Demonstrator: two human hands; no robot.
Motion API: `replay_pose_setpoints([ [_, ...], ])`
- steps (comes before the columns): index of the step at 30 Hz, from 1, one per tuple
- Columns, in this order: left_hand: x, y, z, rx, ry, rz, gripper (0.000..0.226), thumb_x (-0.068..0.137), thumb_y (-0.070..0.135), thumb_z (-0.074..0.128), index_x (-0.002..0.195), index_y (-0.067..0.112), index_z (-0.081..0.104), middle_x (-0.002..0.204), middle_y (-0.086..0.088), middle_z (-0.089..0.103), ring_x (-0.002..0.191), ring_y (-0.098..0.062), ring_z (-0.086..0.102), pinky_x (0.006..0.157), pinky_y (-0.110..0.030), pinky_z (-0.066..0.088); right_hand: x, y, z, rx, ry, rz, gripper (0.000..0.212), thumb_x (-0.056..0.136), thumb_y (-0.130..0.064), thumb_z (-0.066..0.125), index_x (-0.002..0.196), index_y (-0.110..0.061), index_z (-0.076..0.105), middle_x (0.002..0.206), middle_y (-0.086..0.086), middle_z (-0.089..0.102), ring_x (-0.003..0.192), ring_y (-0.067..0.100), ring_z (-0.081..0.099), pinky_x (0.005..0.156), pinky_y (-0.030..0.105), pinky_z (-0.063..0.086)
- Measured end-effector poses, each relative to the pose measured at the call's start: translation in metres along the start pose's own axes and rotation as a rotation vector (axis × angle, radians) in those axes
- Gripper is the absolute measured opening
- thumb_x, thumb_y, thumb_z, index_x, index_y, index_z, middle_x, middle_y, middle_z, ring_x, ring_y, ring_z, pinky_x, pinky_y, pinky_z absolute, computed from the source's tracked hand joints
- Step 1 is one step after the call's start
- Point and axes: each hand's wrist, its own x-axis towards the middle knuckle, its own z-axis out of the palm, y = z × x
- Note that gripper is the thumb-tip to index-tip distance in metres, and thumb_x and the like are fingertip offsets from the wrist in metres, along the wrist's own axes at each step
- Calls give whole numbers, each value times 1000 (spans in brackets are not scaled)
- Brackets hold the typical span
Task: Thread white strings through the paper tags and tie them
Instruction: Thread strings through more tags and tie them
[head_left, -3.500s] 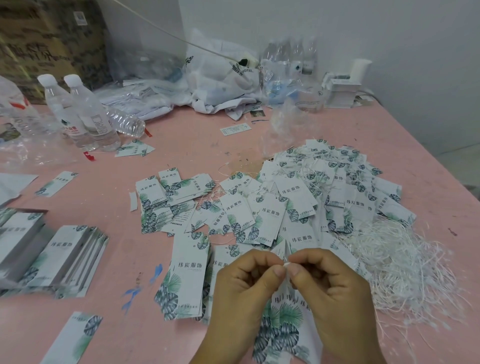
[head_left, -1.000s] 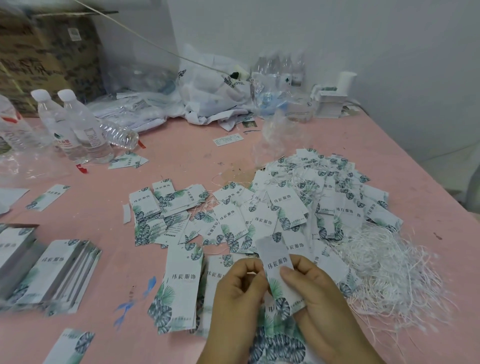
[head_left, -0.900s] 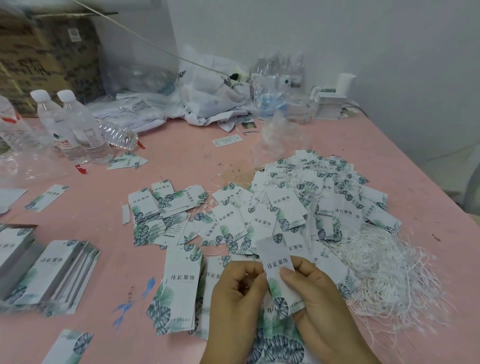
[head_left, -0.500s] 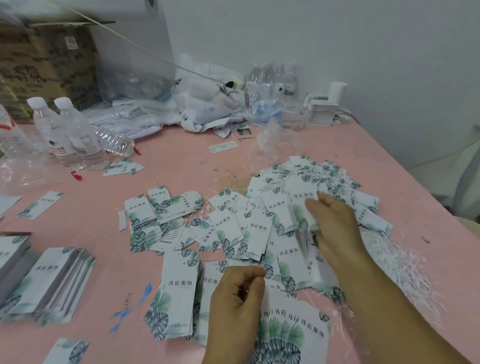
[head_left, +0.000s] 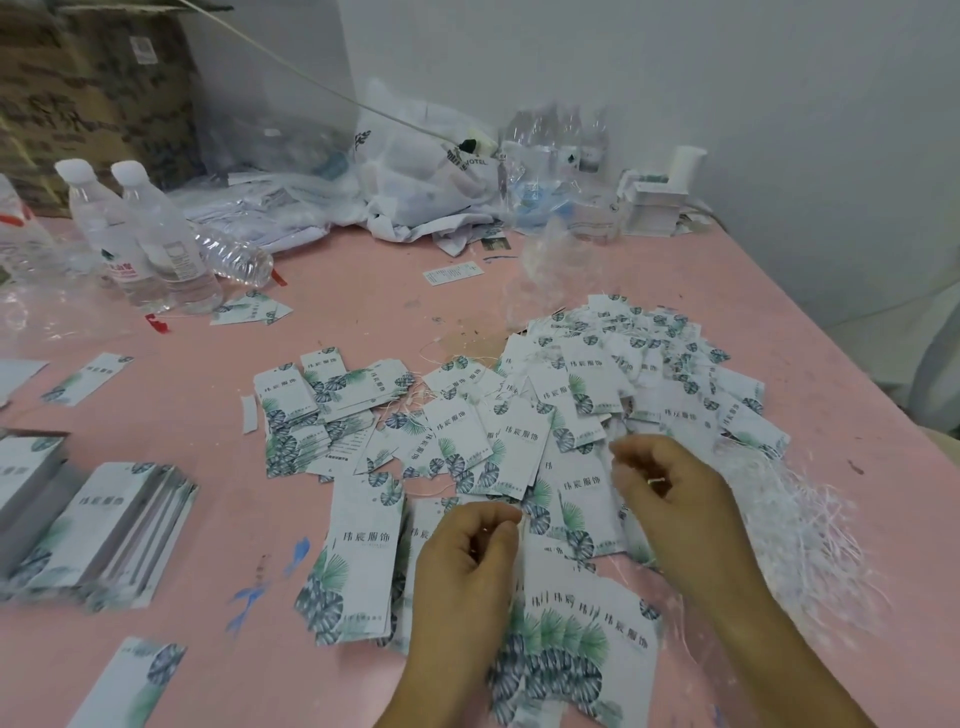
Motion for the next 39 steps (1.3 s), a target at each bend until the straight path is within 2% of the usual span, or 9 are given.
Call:
replay_pose_setpoints([
  [3, 1, -2, -1, 33, 8, 28, 31, 91, 9, 63, 87, 38, 71, 79, 8, 69, 63, -2, 57, 58, -14, 44, -47, 12, -10, -219, -238, 26, 27, 83, -40, 68, 106, -46, 57, 96, -25, 57, 84, -9, 53, 68, 12, 41],
  [7, -1, -5, -3, 146, 15, 87, 27, 91, 10, 64, 87, 36, 69, 86, 13, 68, 74, -4, 62, 65, -15, 48, -75, 32, -10, -616, -519, 51, 74, 73, -71, 57, 135, -41, 30, 117, -22, 31, 109, -2, 35, 77, 16, 31],
  [12, -9, -8, 0, 422, -108, 168, 17, 93, 20, 63, 95, 37, 62, 86, 11, 63, 76, 0, 60, 64, -11, 44, -73, 36, -7, -668, -506, 15, 81, 56, -78, 53, 126, -41, 33, 112, -16, 26, 105, 4, 30, 79, 20, 29],
  [16, -10, -2, 3, 437, -136, 184, 19, 92, 21, 63, 95, 39, 61, 90, 12, 63, 81, 0, 60, 68, -11, 45, -58, 32, -4, -521, -485, -81, 61, 63, -60, 64, 108, -50, 23, 107, -27, 33, 99, -6, 34, 73, 15, 33],
  [20, -15, 0, 0, 285, -87, 102, 24, 90, 7, 64, 97, 29, 66, 88, 7, 67, 78, -1, 61, 68, -10, 45, -35, 16, 5, -252, -498, -42, 38, 76, -33, 71, 97, -43, 41, 90, -12, 61, 76, 0, 58, 62, 21, 46],
  [28, -12, 4, -4, -79, -197, -61, 32, 82, 13, 69, 112, 26, 65, 105, 6, 73, 99, -5, 68, 75, -16, 53, -36, 21, 19, 452, -269, 168, 25, 90, -6, 65, 102, -27, 71, 78, 4, 73, 66, 18, 67, 61, 29, 55],
  [31, -13, 0, -5, -178, -362, -185, 48, 75, 30, 73, 122, 26, 65, 120, 5, 71, 115, -11, 64, 89, -27, 54, -40, 19, 21, 530, -226, 136, 21, 88, -12, 65, 99, -28, 74, 78, 5, 74, 70, 19, 70, 59, 26, 56],
  [34, -15, 4, -4, -322, -652, -299, 35, 88, 14, 61, 123, 18, 68, 114, -15, 71, 101, -27, 68, 87, -36, 55, -43, 15, 21, 508, -202, 91, 17, 84, -28, 64, 97, -29, 74, 74, 9, 73, 57, 21, 65, 53, 30, 54],
  [39, -12, 4, -8, -511, -651, -479, 37, 86, -2, 53, 117, 8, 72, 119, -29, 66, 105, -42, 67, 84, -43, 59, -48, 13, 31, 401, -121, -11, 23, 92, -16, 61, 94, -35, 74, 84, -4, 73, 73, 7, 70, 57, 13, 53],
])
